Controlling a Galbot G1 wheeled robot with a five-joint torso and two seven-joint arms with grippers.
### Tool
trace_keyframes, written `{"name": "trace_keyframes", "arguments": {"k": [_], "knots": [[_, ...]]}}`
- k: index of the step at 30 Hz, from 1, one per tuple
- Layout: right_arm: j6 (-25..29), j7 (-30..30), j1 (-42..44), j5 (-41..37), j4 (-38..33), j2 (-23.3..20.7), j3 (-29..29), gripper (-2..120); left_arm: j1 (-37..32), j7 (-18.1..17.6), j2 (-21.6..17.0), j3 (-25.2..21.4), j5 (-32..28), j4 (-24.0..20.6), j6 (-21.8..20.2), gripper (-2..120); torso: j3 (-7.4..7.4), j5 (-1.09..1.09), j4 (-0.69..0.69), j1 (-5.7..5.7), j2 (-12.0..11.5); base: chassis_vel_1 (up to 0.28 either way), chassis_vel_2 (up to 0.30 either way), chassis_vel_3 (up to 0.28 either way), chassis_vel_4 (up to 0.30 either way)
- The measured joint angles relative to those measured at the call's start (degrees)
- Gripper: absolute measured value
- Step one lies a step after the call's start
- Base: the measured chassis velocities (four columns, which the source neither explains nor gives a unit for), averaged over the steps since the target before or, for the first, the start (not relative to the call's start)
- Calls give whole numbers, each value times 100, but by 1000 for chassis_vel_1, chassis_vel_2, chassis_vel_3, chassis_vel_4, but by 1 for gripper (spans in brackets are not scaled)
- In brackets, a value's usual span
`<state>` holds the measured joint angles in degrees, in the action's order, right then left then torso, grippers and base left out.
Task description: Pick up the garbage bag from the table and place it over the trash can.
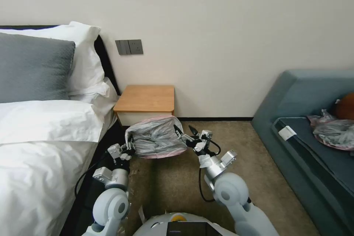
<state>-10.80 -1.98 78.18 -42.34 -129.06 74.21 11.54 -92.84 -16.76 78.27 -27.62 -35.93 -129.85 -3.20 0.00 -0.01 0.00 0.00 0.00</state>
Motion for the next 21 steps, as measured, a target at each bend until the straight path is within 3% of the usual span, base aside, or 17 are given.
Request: {"name": "trace_keyframes", "arguments": {"k": [5, 16, 19, 21], "knots": [[16, 25, -13, 17, 52, 92, 38, 100, 1, -14, 15, 21, -23, -8, -8, 5, 0, 0, 0, 0, 0, 0, 0, 0, 0], [14, 83, -18, 12, 146, 142, 13, 64, -15, -15, 34, 21, -67, -46, -25, 5, 0, 1, 0, 0, 0, 0, 0, 0, 0], [8, 83, -28, 6, 150, 148, 7, 48, -15, -14, 35, 18, -67, -53, -25, 5, 0, 1, 0, 0, 0, 0, 0, 0, 0], [6, 83, -30, 7, 157, 142, 5, 46, -12, -14, 37, 17, -67, -54, -26, 5, 0, 1, 0, 0, 0, 0, 0, 0, 0]]}}
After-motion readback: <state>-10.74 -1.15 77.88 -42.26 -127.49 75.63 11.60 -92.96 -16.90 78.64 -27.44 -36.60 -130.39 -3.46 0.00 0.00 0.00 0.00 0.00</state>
